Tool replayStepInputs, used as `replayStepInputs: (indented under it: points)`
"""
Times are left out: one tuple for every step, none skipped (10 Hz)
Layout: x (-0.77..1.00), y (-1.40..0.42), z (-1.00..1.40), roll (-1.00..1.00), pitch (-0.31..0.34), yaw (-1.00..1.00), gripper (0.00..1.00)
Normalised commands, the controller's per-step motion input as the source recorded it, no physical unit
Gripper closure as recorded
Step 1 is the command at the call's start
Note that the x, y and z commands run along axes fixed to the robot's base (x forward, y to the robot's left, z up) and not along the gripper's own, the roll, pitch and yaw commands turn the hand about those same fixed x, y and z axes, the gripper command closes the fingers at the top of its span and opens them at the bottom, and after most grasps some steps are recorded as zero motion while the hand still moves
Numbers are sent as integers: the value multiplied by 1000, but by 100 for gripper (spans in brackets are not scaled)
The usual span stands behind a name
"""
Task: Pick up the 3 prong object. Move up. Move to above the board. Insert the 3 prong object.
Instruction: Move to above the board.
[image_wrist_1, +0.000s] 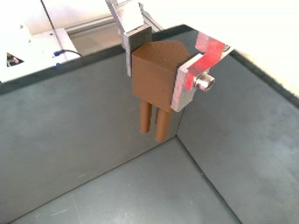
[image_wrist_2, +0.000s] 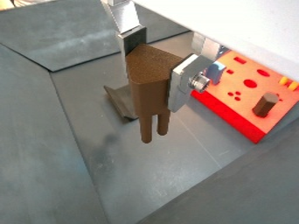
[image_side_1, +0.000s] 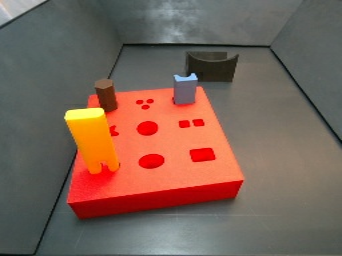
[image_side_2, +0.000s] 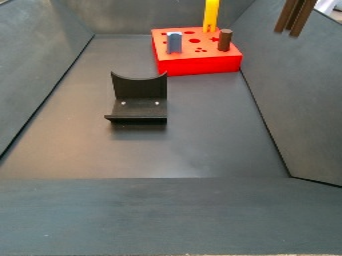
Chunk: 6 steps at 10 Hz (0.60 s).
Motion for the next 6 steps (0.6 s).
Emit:
replayStepInputs:
  points:
    - [2,-9,451,65,90,27,100]
    - [-2,-5,253,62,88,25,100]
    - [314,-1000,46,143,309,-1000,100]
    - [318,-1000,24,150,313,-1000,100]
    - [323,-1000,27,112,309,-842,100]
    - [329,-1000,29,15,258,-592,100]
